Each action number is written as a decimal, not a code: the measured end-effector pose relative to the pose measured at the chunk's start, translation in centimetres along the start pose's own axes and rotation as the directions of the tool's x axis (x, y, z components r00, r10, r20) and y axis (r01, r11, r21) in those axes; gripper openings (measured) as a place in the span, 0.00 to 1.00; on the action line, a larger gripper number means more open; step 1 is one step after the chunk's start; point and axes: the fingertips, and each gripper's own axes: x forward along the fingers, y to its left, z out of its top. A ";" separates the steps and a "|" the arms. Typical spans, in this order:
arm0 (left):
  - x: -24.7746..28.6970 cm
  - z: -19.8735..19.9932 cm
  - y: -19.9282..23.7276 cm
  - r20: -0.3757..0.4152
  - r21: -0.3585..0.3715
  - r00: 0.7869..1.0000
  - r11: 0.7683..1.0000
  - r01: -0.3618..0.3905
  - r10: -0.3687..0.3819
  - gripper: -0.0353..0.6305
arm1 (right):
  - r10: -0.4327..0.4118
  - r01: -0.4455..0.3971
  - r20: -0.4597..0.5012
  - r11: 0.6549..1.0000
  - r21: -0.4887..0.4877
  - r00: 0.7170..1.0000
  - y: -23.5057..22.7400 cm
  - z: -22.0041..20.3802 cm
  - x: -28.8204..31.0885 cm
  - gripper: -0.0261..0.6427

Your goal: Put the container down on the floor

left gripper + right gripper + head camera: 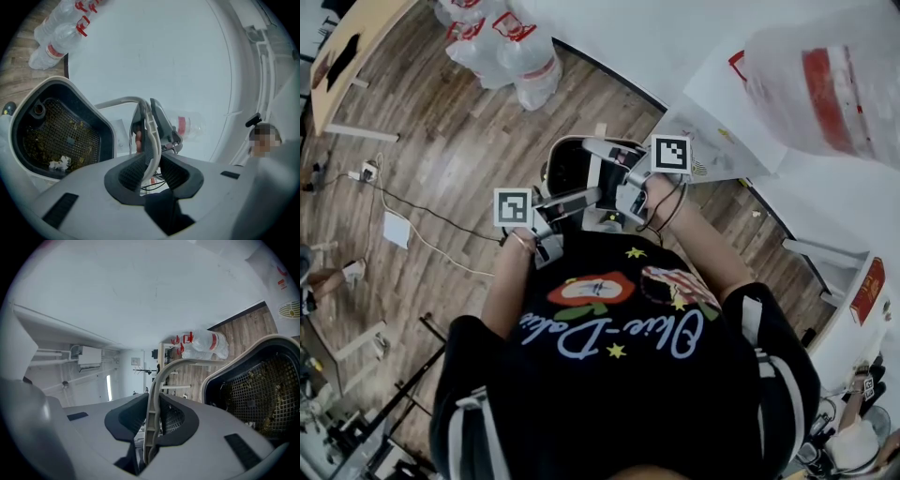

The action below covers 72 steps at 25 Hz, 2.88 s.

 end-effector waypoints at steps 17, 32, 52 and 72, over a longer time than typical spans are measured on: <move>-0.3 10.1 1.2 -0.106 -0.006 0.993 0.999 0.040 -0.040 0.19 | -0.013 0.010 0.120 1.000 0.024 0.993 0.8 8.1 5.6 0.12; 0.8 18.2 3.4 -0.186 -0.070 0.981 0.997 0.038 -0.050 0.19 | -0.058 0.043 0.193 0.996 0.080 0.979 -0.8 15.7 9.3 0.12; -2.8 28.2 5.5 -0.297 -0.079 0.953 0.996 0.034 -0.056 0.19 | -0.087 0.060 0.306 0.993 0.099 0.948 -1.1 21.8 17.0 0.12; -1.1 28.7 6.6 -0.222 -0.126 0.973 0.991 0.037 -0.064 0.20 | -0.122 0.101 0.229 0.990 0.099 0.966 -2.0 23.0 17.5 0.12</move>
